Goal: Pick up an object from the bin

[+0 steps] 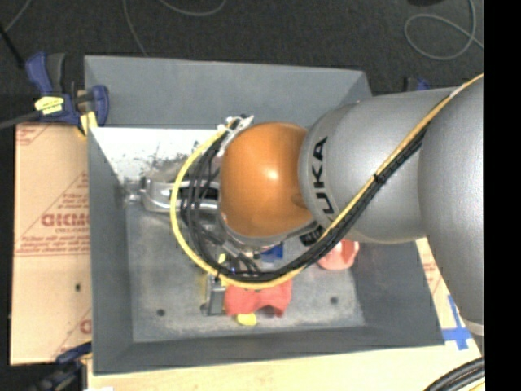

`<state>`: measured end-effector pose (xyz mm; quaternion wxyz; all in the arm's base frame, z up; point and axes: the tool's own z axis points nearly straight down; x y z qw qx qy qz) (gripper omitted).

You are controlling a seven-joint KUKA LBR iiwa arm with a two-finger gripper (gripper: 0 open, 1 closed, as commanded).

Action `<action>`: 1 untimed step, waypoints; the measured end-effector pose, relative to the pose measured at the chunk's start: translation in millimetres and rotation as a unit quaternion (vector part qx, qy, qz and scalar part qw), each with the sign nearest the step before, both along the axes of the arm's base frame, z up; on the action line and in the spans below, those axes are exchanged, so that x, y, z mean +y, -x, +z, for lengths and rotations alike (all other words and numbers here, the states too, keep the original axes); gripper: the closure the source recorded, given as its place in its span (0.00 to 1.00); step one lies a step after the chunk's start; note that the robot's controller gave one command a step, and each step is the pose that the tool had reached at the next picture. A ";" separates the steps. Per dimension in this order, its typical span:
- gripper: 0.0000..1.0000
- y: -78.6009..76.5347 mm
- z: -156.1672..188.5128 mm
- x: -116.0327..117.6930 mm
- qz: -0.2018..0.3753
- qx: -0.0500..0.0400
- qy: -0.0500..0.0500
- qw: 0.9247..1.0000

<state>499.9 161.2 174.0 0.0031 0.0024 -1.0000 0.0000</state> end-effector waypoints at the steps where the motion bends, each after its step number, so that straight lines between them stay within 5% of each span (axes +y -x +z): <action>1: 0.00 -1.8 4.6 -0.8 -0.002 -0.004 -0.001 1.000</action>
Offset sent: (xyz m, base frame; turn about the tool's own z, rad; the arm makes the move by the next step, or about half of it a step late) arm -0.0081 -0.0406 0.0072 0.1347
